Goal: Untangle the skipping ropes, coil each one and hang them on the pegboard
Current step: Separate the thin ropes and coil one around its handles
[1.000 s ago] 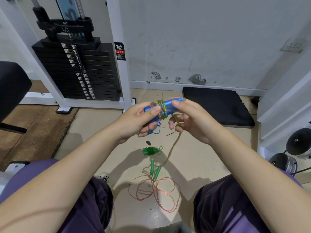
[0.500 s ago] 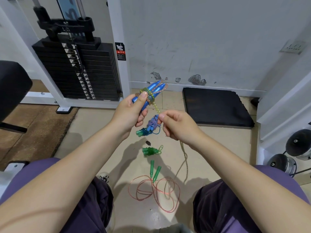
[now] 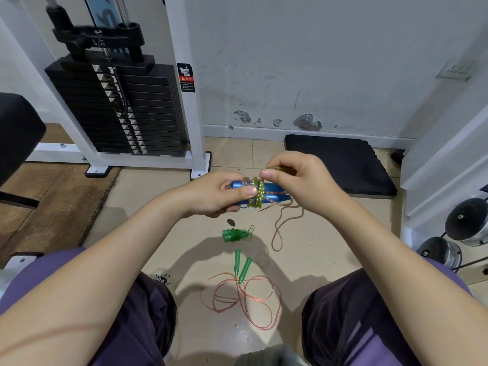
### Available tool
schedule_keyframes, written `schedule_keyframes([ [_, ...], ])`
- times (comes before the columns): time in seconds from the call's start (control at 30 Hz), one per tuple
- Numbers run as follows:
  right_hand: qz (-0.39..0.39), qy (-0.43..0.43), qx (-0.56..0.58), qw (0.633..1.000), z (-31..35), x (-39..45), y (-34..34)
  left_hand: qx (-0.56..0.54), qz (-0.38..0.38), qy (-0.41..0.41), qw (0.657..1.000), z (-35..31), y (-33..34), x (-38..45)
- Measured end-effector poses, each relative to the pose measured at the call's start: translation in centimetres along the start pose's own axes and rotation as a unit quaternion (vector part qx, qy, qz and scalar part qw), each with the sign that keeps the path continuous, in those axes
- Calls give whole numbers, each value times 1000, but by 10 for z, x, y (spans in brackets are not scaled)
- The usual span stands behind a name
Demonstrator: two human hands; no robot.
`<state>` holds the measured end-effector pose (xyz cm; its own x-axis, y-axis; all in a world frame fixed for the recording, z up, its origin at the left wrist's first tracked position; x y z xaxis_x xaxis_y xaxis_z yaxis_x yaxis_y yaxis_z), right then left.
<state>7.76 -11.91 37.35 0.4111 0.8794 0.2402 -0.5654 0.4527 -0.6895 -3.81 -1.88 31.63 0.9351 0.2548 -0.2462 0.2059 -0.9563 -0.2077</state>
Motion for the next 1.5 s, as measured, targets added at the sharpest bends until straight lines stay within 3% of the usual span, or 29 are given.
schedule_keyframes([
  [0.33, 63, 75, 60, 993, -18, -2, 17, 71, 48, 39, 996, -6, 10, -3],
  [0.47, 73, 50, 70, 994, -13, -3, 17, 62, 59, 43, 995, -5, 10, -4],
  [0.6, 74, 88, 125, 985, -18, -2, 18, 0, 64, 72, 995, -10, 11, -5],
  [0.67, 80, 120, 201, 969, -22, -2, 20, -37, 61, 87, 994, -13, 12, -5],
  [0.8, 131, 161, 412, 887, -21, -5, 32, -97, 26, 98, 990, -16, 6, -2],
  [0.9, 138, 163, 463, 860, -20, -5, 37, -142, -37, 99, 984, -16, -4, 0],
  [1.1, 129, 155, 379, 903, -24, -8, 48, -159, -182, 110, 964, -13, -26, 0],
  [1.23, 99, 157, 232, 955, -26, -9, 50, -124, -264, 100, 951, -8, -36, -3],
  [1.5, 94, 76, 22, 992, -10, -15, 51, -95, -323, 66, 939, -1, -48, -5],
])
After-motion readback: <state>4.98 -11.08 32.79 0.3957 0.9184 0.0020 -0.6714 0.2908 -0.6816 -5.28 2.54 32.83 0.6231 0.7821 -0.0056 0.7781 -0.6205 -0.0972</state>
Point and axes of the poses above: each hand's wrist, its own x-axis towards the middle knuckle, its own y-axis out of the palm, z = x × y, the point moved 7 cm from there along x, towards the middle knuckle, and after that the axes turned 6 degrees about -x, right-handed, at the moved point
